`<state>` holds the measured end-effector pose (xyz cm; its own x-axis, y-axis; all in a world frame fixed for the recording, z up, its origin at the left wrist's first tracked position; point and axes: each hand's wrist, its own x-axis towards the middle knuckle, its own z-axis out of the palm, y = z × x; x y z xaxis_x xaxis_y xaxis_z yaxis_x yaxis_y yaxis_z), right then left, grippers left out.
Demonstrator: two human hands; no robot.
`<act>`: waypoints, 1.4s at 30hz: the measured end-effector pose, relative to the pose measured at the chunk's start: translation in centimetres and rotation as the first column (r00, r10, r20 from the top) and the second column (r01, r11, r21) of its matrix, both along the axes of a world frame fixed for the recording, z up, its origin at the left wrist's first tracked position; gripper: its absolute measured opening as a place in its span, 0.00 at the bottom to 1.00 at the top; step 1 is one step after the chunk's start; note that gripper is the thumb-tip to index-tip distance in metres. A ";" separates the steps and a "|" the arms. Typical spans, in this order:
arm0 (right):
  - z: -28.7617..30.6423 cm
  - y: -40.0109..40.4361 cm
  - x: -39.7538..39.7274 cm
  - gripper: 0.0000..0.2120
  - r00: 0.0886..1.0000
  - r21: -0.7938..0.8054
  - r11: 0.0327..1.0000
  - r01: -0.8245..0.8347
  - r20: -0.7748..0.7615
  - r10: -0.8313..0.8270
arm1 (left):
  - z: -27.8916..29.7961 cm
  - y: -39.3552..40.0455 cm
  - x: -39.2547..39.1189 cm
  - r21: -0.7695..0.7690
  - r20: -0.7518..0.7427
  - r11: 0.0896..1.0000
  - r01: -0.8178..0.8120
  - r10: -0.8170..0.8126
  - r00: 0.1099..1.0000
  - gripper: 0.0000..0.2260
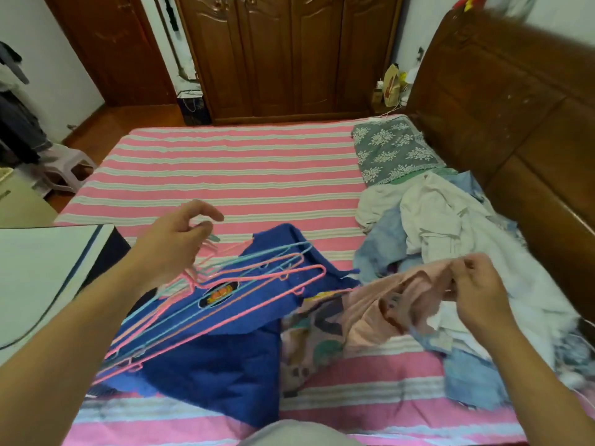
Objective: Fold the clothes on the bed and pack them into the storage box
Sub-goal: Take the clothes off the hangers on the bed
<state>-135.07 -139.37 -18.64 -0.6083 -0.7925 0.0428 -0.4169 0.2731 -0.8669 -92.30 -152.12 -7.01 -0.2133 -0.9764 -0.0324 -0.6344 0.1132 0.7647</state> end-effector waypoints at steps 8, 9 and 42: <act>15.0 1.1 -2.9 0.07 0.933 -0.501 0.833 0.236 -0.122 -0.338 | -1.6 -2.2 -10.4 -0.042 -0.023 0.995 -0.087 0.086 0.996 0.08; 16.2 0.8 -4.4 0.08 0.923 -0.517 0.818 0.253 -0.124 -0.364 | -1.6 -2.3 -11.4 -0.034 -0.034 0.996 -0.081 0.080 0.996 0.07; 2.9 -3.8 11.6 0.08 0.810 -0.004 0.892 -0.452 -0.422 0.408 | 4.3 -5.1 -17.4 0.353 -0.739 0.936 -0.005 0.282 0.612 0.19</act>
